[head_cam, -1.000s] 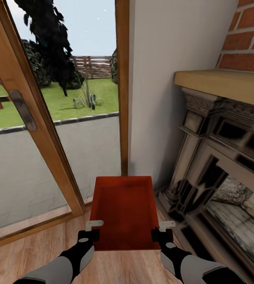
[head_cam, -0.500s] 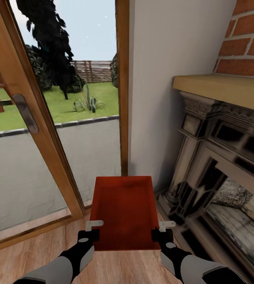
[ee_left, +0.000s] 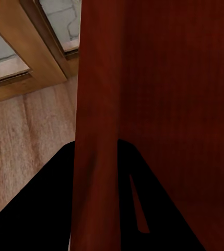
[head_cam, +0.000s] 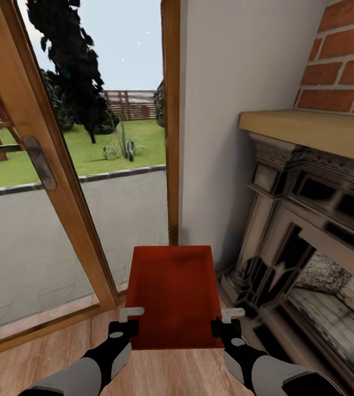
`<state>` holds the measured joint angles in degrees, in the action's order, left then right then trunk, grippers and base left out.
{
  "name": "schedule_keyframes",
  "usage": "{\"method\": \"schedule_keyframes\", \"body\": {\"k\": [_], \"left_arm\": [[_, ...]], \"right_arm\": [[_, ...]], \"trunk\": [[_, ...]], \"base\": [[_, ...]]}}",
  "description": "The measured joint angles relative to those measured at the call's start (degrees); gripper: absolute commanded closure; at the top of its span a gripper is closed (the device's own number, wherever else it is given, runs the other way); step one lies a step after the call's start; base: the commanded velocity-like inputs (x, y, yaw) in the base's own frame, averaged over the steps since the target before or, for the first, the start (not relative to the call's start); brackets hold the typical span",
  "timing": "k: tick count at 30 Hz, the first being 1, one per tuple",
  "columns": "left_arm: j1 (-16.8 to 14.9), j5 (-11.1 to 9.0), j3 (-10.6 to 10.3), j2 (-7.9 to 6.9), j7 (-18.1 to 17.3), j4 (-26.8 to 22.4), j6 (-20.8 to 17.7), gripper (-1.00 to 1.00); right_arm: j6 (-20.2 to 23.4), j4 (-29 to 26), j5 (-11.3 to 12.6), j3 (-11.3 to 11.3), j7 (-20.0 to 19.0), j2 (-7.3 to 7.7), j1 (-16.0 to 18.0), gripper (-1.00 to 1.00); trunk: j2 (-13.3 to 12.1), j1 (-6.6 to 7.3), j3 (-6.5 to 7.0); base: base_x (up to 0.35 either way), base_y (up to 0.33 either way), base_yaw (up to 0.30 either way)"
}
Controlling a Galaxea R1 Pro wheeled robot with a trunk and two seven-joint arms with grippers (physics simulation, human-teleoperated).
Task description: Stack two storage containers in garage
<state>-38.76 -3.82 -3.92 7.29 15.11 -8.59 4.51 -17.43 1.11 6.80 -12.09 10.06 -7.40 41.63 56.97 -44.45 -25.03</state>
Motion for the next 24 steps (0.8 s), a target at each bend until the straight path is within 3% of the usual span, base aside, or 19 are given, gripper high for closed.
{"method": "schedule_keyframes", "body": {"k": [24], "left_arm": [[0.0, 0.0, 0.0, 0.0, 0.0, 0.0, 0.0, 1.0]], "right_arm": [[0.0, 0.0, 0.0, 0.0, 0.0, 0.0, 0.0, 1.0]], "trunk": [[0.0, 0.0, 2.23]], "base": [[0.0, 0.0, 0.0]]}}
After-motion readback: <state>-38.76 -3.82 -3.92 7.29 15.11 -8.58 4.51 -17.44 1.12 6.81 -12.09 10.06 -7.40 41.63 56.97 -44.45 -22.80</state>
